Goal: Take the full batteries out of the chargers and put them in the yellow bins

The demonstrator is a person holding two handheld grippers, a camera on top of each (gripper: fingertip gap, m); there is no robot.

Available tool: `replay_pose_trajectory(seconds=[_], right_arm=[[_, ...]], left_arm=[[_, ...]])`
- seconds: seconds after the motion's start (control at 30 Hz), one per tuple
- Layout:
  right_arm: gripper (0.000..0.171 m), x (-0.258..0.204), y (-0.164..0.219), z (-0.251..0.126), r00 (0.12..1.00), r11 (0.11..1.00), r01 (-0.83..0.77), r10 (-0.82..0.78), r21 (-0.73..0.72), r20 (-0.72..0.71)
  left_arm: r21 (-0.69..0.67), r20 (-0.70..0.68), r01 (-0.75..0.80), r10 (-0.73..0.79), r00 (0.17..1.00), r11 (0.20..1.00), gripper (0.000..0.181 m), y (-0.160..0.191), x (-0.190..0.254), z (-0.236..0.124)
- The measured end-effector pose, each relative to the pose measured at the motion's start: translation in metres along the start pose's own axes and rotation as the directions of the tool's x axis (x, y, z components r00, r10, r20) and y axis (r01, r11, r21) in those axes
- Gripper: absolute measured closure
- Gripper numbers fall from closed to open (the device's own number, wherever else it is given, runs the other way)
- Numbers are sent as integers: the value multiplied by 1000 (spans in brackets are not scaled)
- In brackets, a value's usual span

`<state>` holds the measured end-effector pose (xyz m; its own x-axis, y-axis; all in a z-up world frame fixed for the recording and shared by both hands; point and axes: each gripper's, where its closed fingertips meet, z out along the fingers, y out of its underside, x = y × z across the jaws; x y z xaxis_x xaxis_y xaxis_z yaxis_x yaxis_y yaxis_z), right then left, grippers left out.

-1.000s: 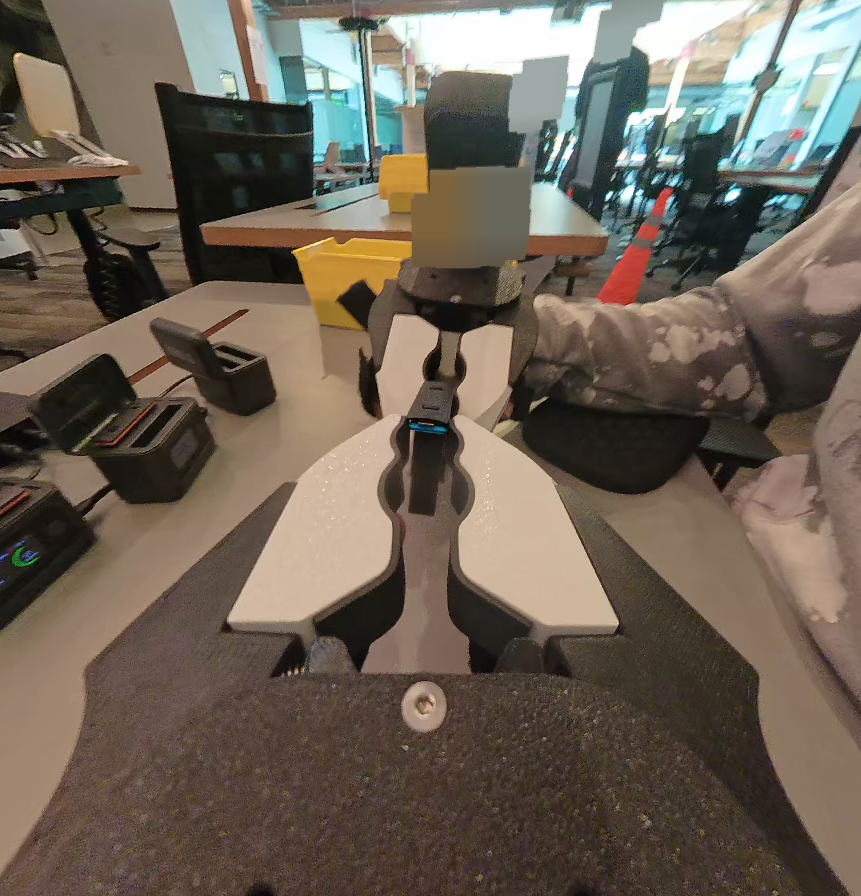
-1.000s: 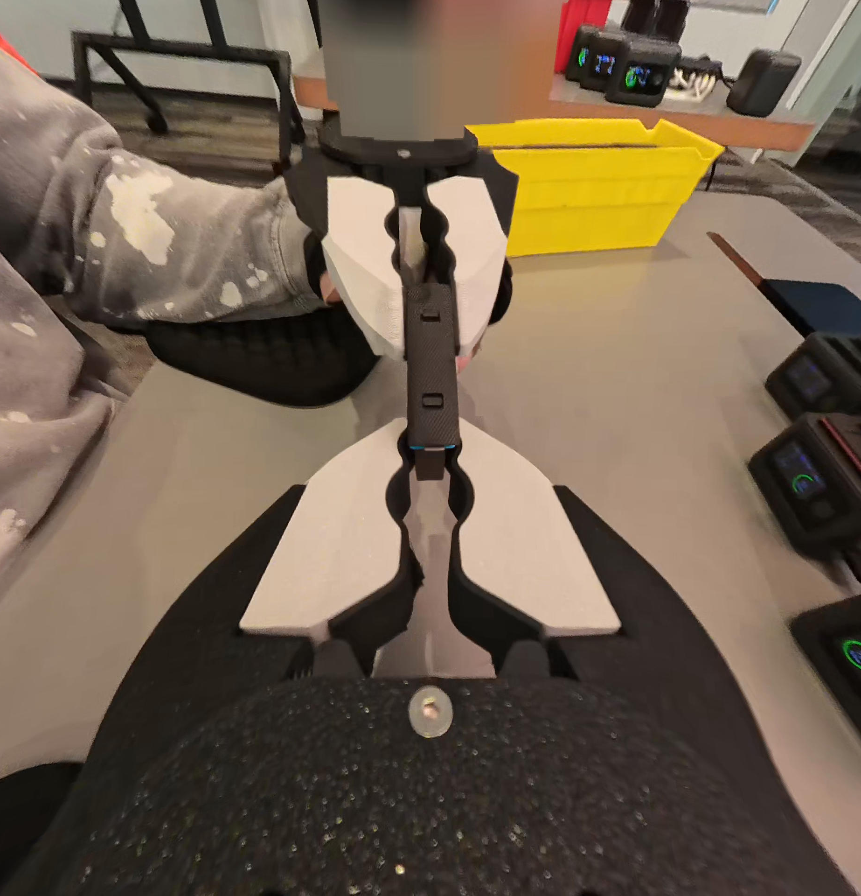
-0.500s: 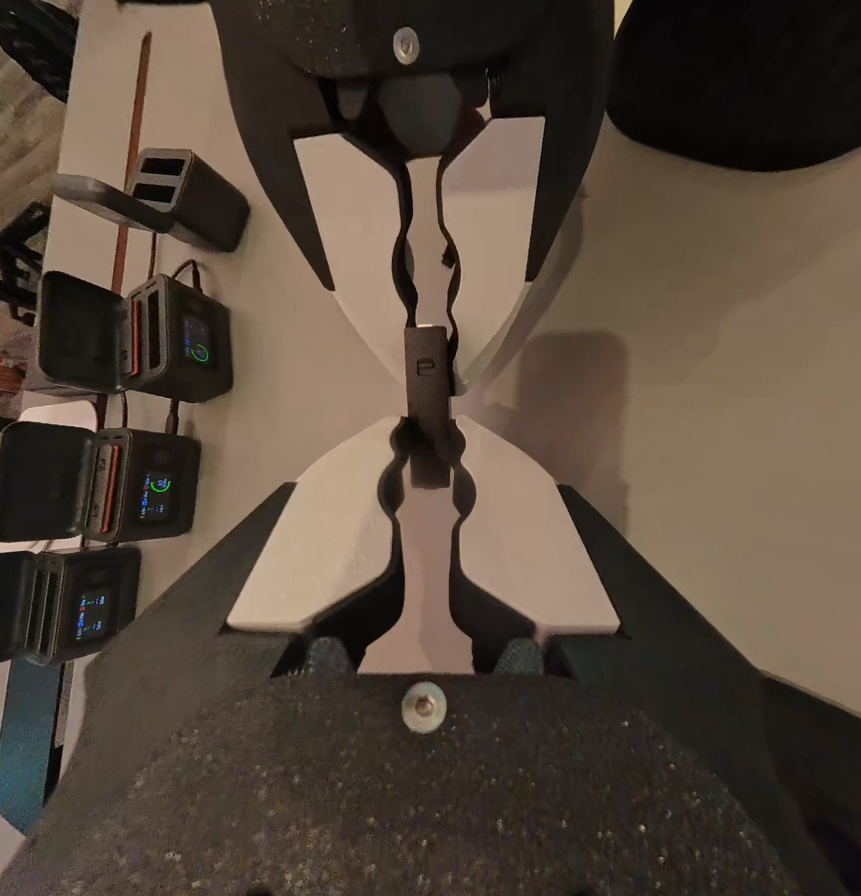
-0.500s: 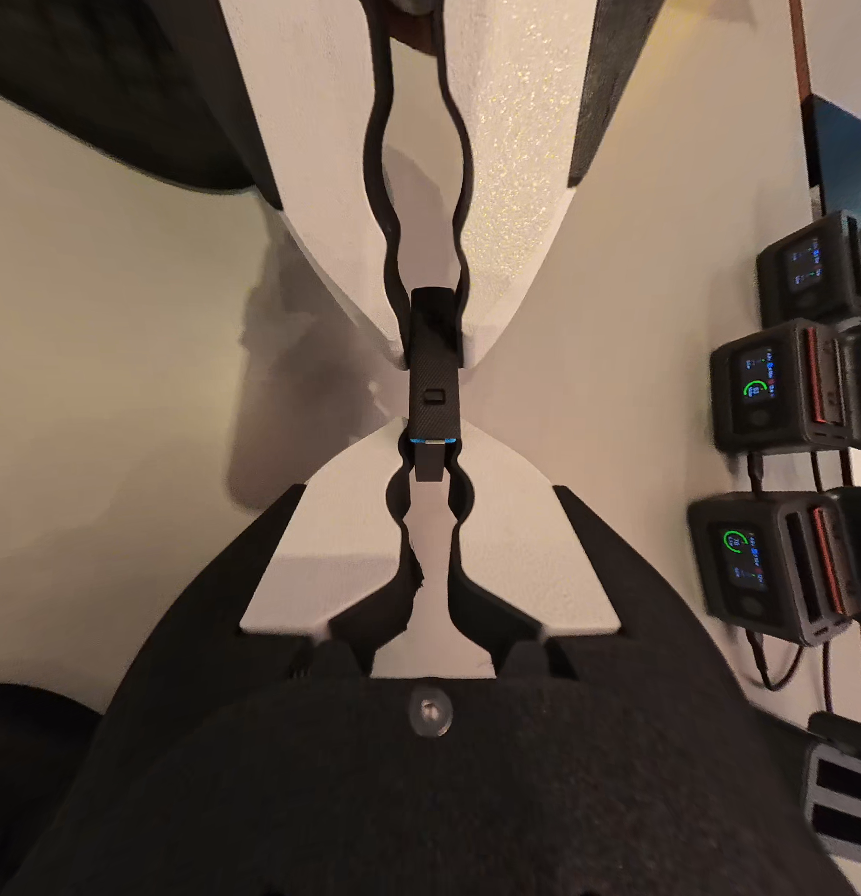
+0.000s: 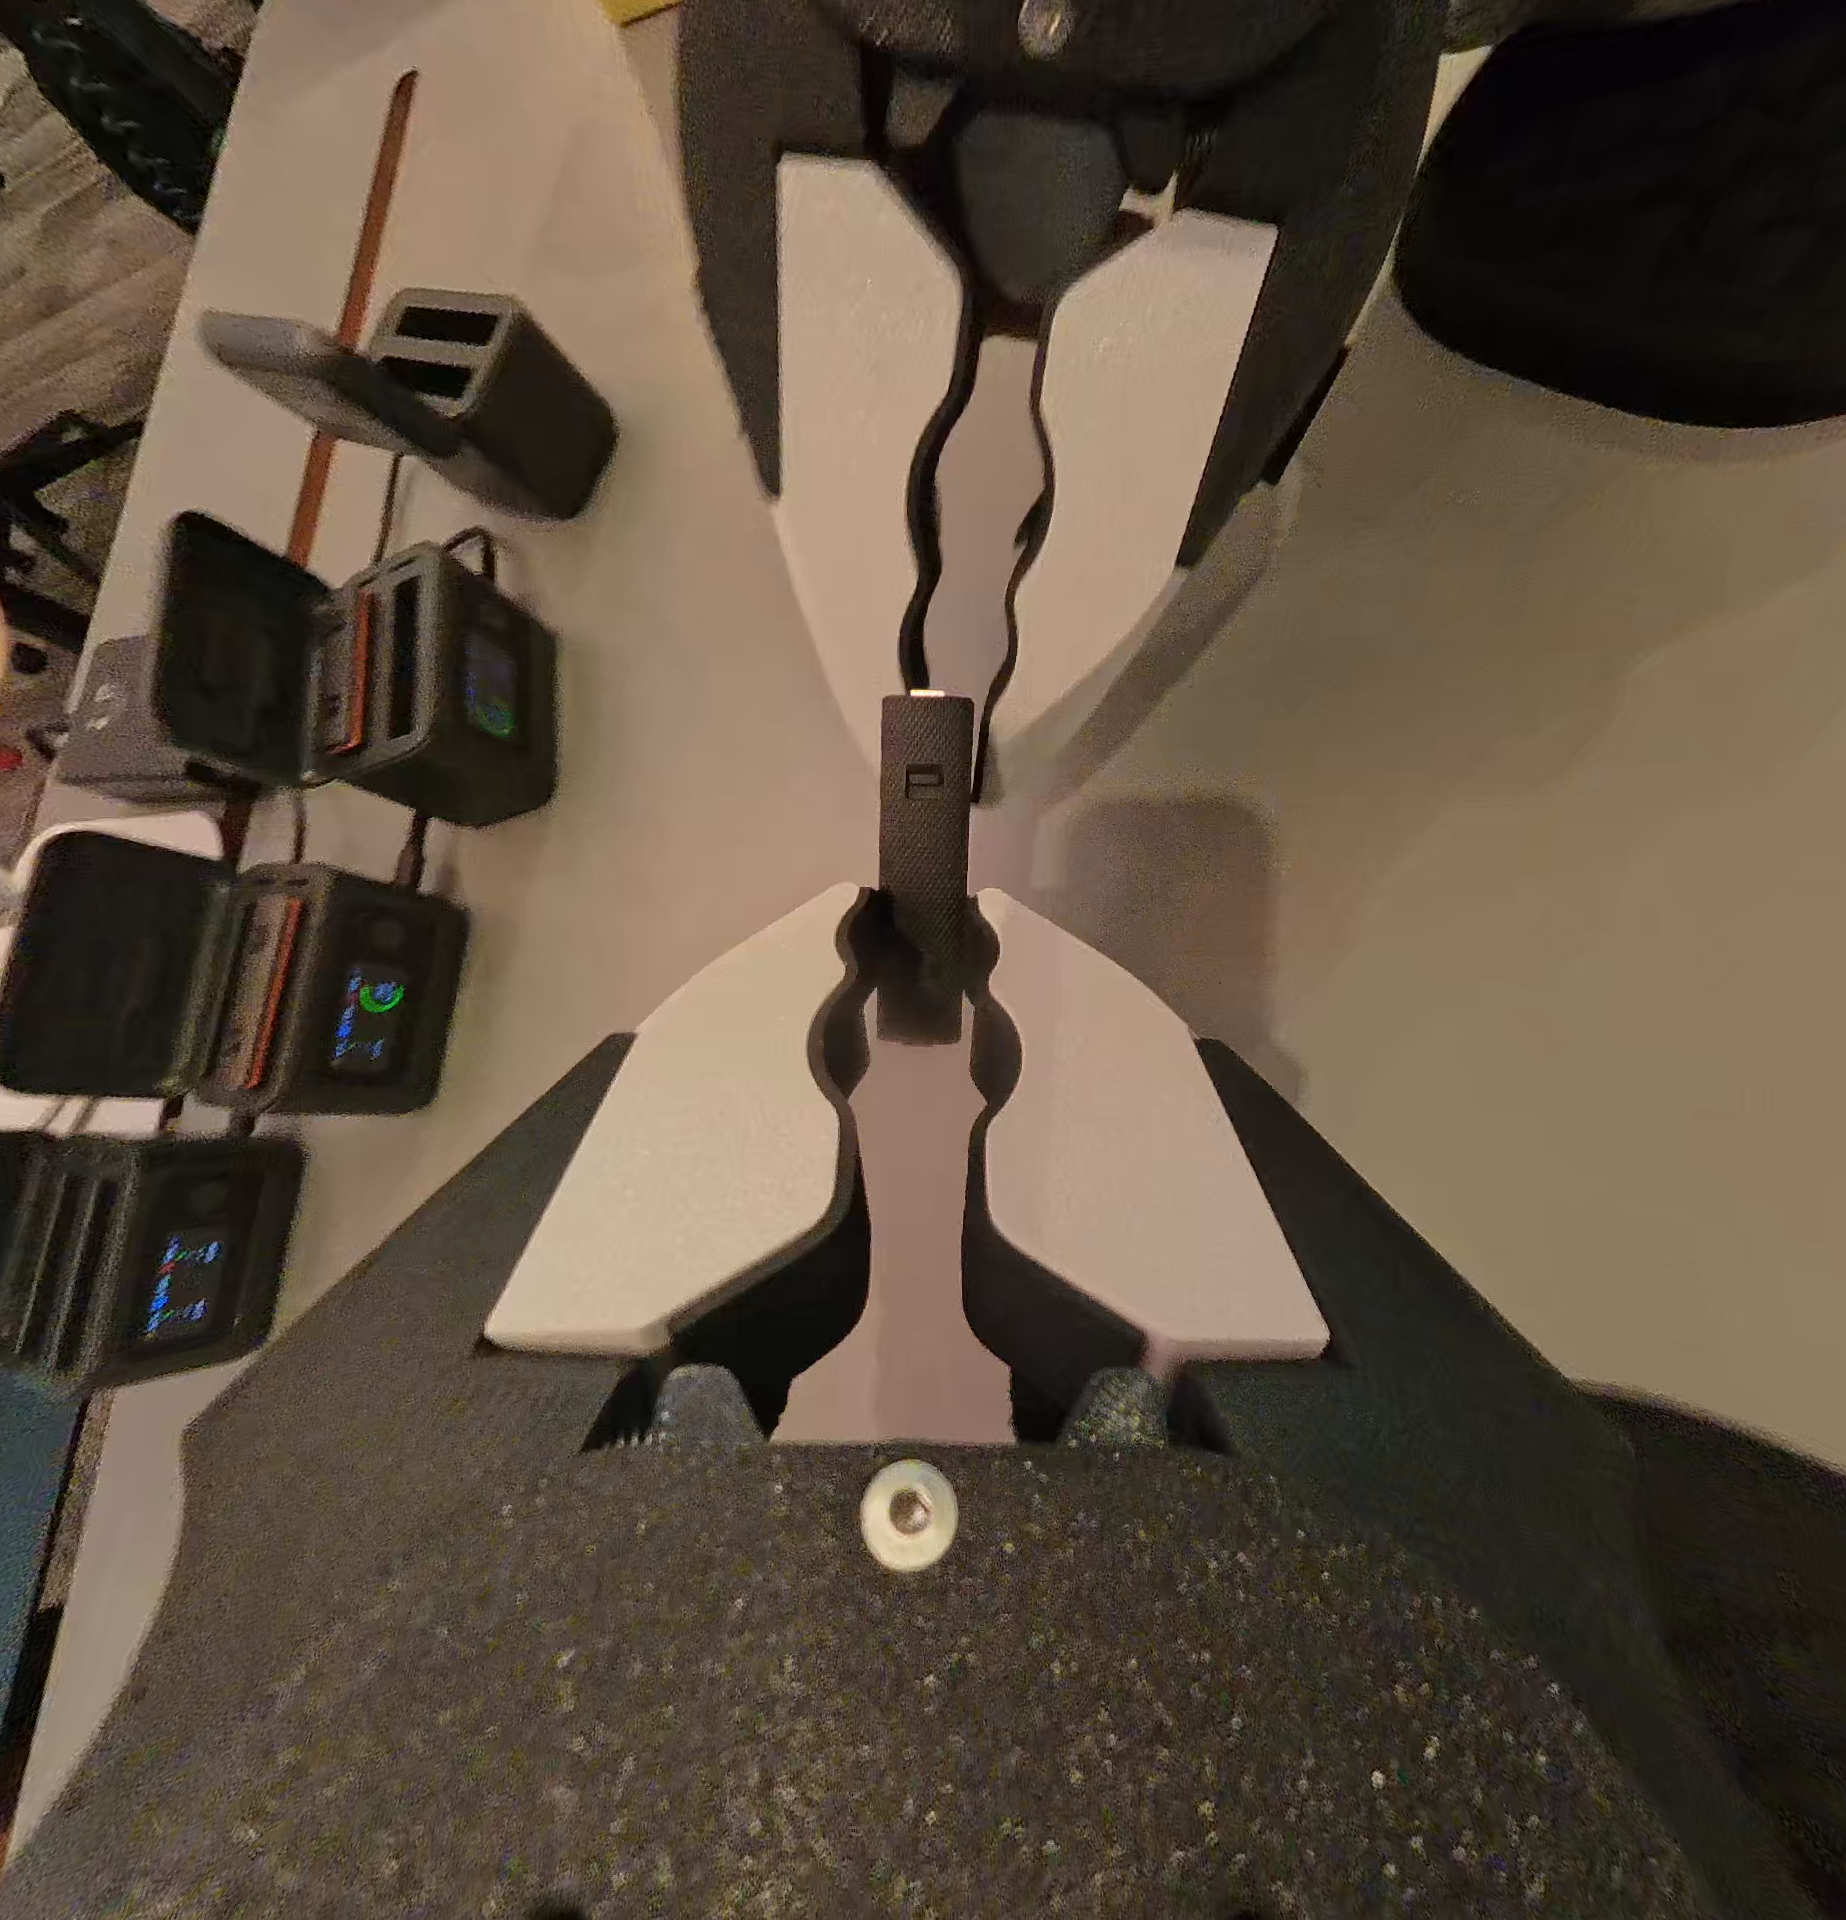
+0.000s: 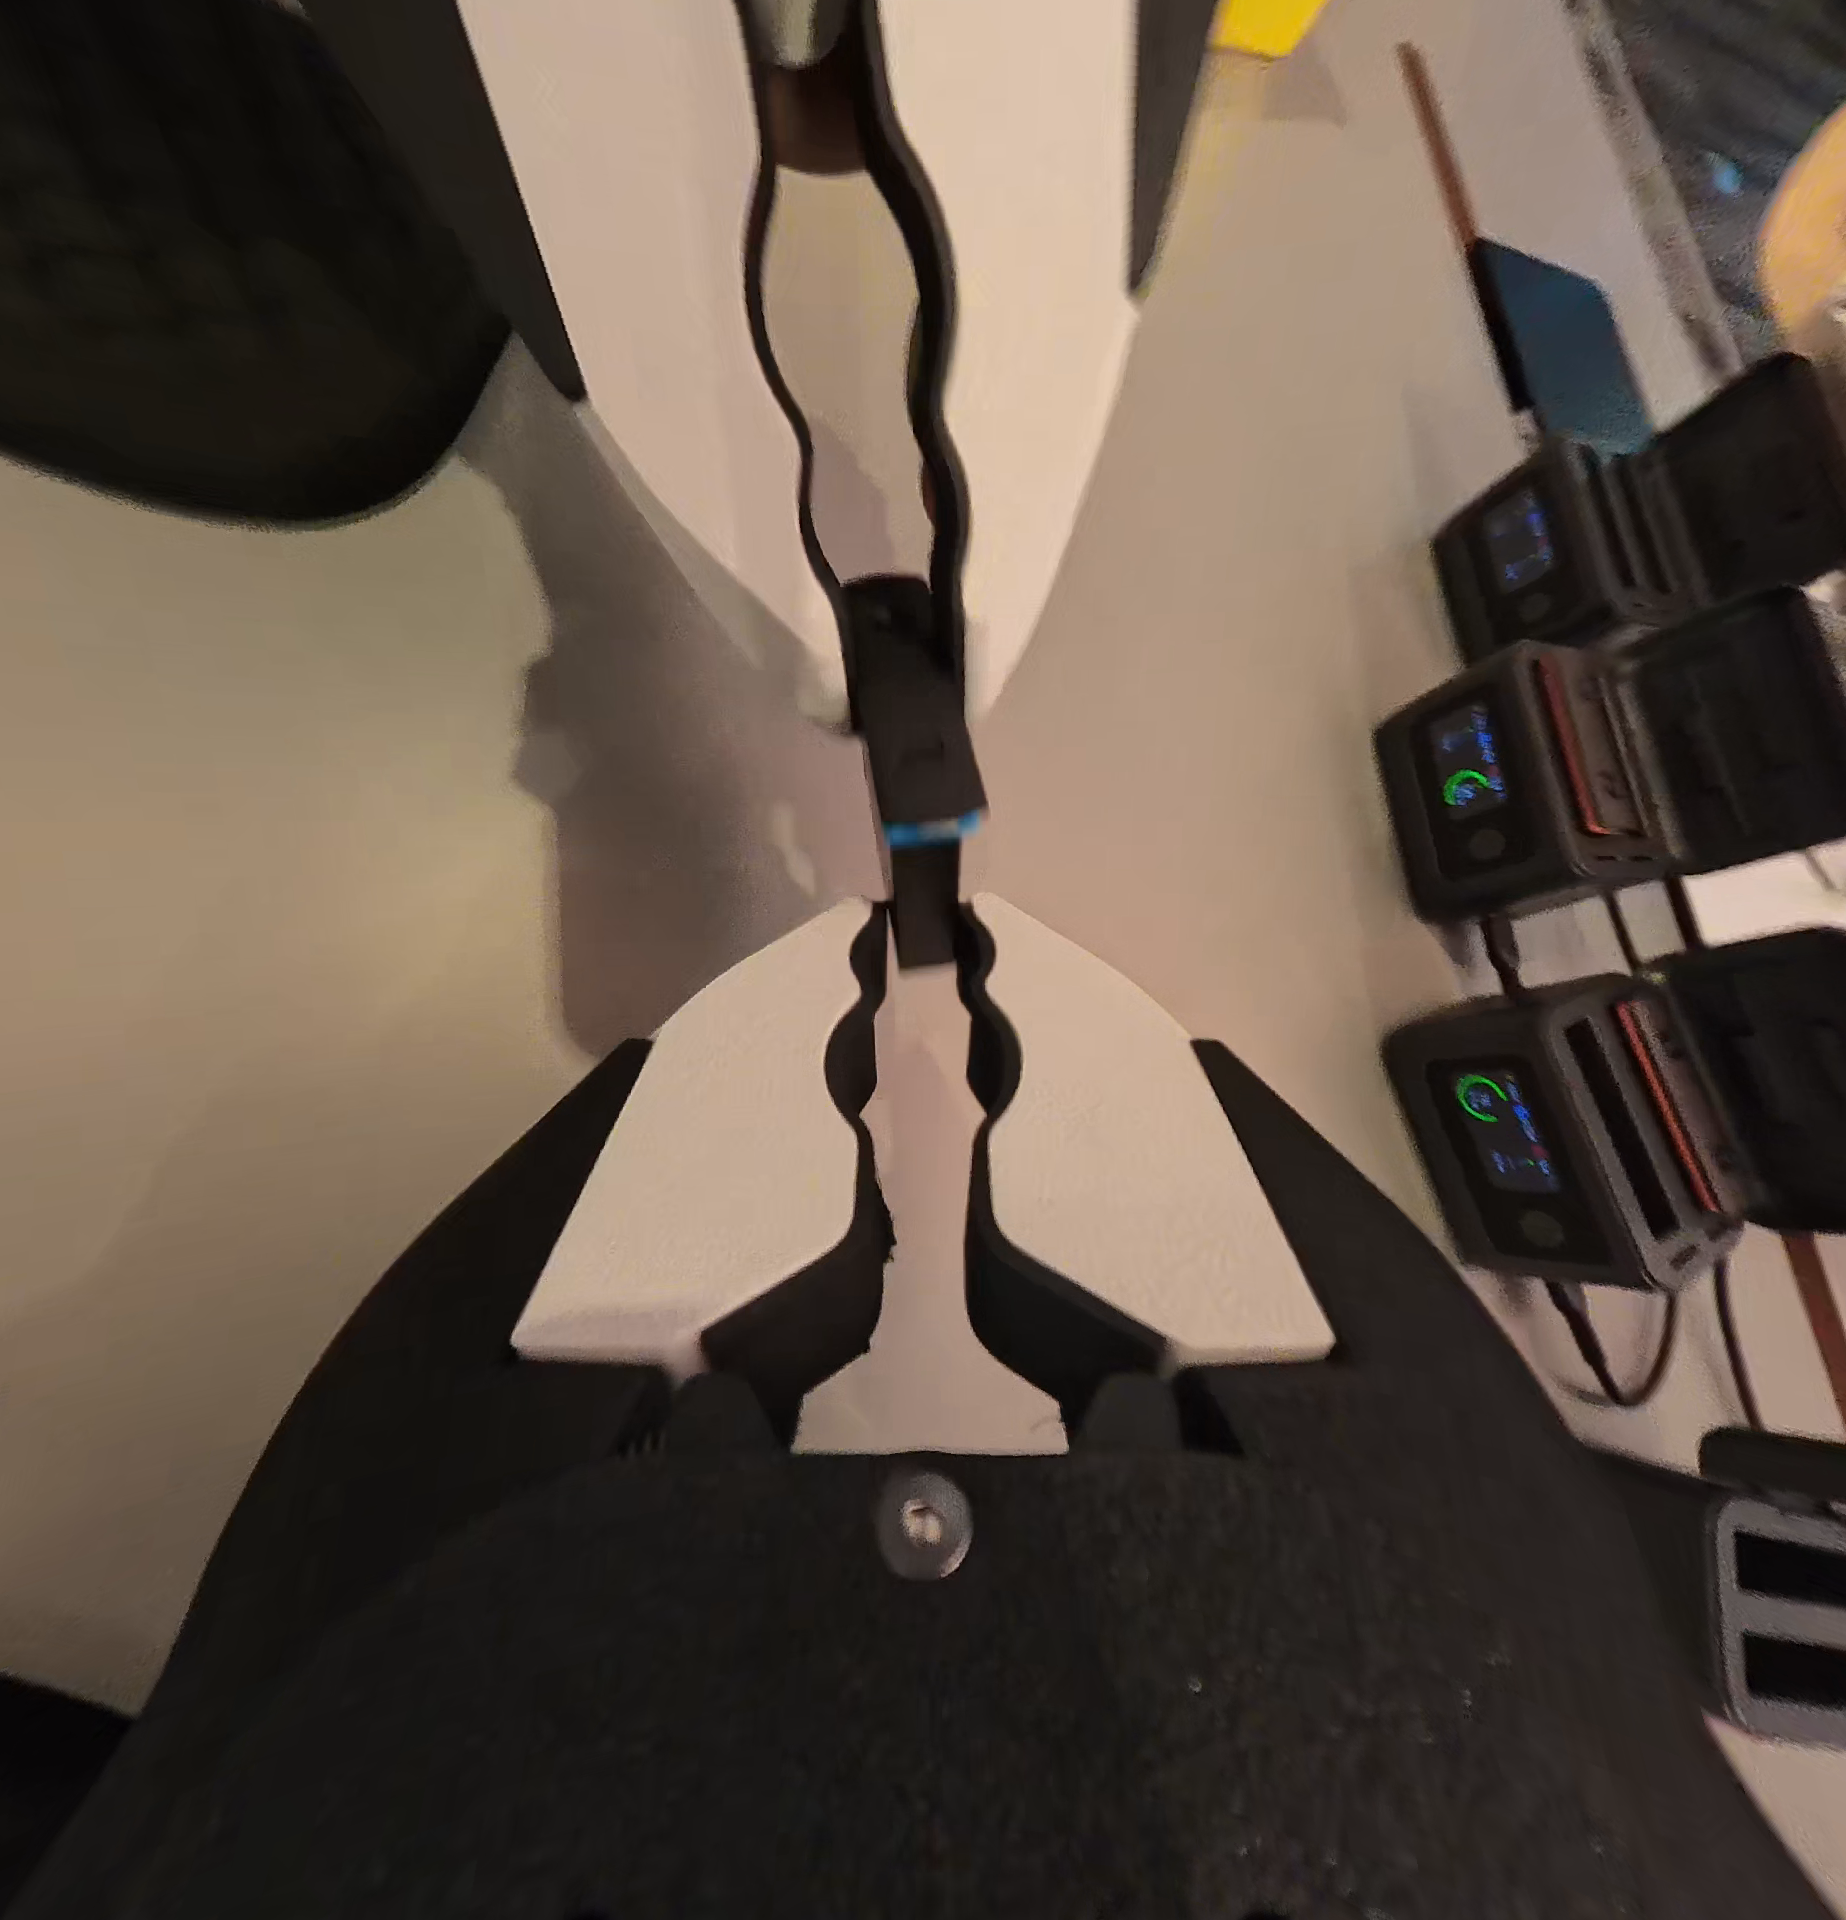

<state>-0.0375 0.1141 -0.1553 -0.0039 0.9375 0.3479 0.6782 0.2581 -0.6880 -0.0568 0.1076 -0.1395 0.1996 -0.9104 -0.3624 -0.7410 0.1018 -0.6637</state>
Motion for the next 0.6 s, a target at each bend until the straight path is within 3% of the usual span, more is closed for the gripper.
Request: replay_pose_trajectory(seconds=[0.33,0.6], right_arm=[[159,72,26,-27,943,965,-215,245,152,-224],[159,70,35,-19,947,974,-195,217,114,-237]], left_arm=[[-119,202,39,-14,979,992,166,43,-136,-59],[-275,236,36,31,971,961,166,84,-219,-51]])
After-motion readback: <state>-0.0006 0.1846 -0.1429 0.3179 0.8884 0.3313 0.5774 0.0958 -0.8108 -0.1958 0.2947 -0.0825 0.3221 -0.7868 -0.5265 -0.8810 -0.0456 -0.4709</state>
